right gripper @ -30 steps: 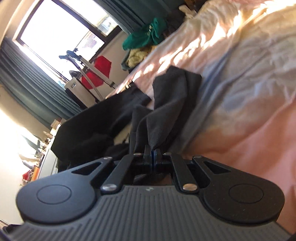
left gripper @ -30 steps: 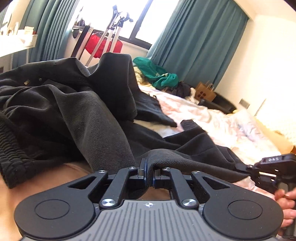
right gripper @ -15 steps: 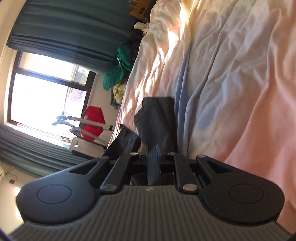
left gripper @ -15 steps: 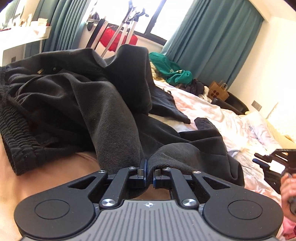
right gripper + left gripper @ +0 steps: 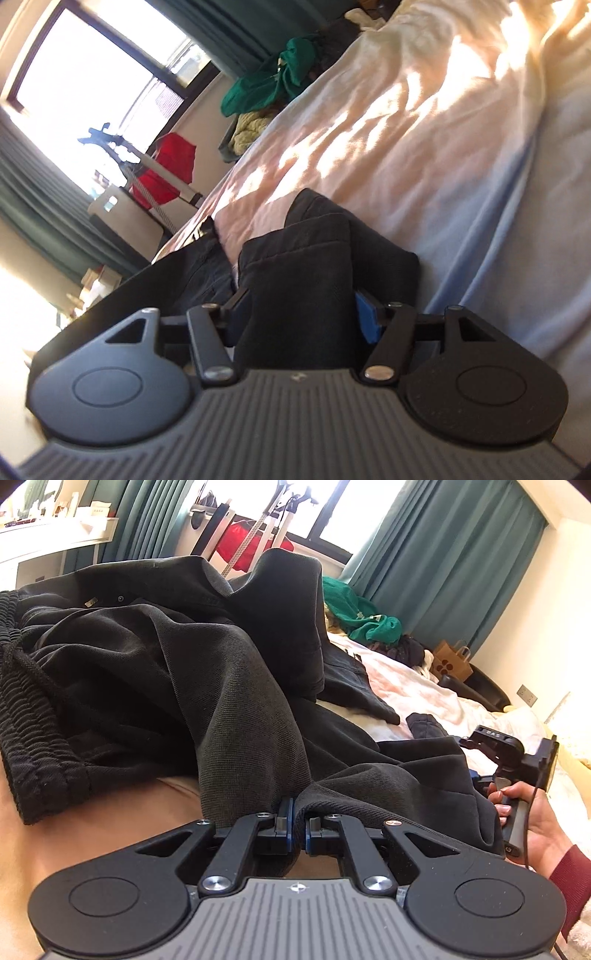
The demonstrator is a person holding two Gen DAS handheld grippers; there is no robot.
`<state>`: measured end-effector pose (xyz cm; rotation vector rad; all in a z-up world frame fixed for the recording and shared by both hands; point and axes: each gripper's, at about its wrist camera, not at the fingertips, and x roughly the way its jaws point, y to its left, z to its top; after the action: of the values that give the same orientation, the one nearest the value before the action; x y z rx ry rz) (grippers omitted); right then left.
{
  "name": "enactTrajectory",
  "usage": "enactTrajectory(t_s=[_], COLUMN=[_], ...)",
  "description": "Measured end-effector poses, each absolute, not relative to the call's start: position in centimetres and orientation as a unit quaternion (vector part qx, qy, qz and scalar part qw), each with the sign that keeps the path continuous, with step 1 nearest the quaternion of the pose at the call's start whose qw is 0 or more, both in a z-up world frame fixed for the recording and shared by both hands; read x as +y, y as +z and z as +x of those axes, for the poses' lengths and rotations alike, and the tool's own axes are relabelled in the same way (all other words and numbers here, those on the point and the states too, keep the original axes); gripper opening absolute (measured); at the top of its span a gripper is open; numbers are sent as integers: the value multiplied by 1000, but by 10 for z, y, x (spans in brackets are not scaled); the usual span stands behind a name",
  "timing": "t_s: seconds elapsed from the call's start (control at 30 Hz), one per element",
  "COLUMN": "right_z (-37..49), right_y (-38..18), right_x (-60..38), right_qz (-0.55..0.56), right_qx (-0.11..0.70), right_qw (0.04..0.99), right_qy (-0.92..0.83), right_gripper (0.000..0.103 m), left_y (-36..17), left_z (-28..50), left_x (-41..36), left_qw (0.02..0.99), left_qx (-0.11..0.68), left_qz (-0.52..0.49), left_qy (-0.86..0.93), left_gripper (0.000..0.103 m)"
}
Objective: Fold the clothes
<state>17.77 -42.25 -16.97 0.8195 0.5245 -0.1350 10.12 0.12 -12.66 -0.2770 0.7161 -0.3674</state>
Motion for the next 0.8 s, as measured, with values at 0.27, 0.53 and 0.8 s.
enactTrajectory(t_s=[0.27, 0.53, 0.8], right_z=[179, 81, -13], right_y=[-103, -13, -142], right_x=[-414, -455, -514], right_qz=[324, 342, 519], right_qx=[170, -63, 127], right_qw=[927, 916, 760], right_qy=[-84, -200, -371], right_gripper=[7, 7, 7], left_y=[-132, -116, -122], left_z=[113, 95, 90], left_x=[-3, -21, -28], left_qw=[909, 915, 914], left_qx=[331, 281, 298], left_qz=[-145, -108, -78], left_qy=[-208, -270, -265], left_gripper=[5, 5, 12])
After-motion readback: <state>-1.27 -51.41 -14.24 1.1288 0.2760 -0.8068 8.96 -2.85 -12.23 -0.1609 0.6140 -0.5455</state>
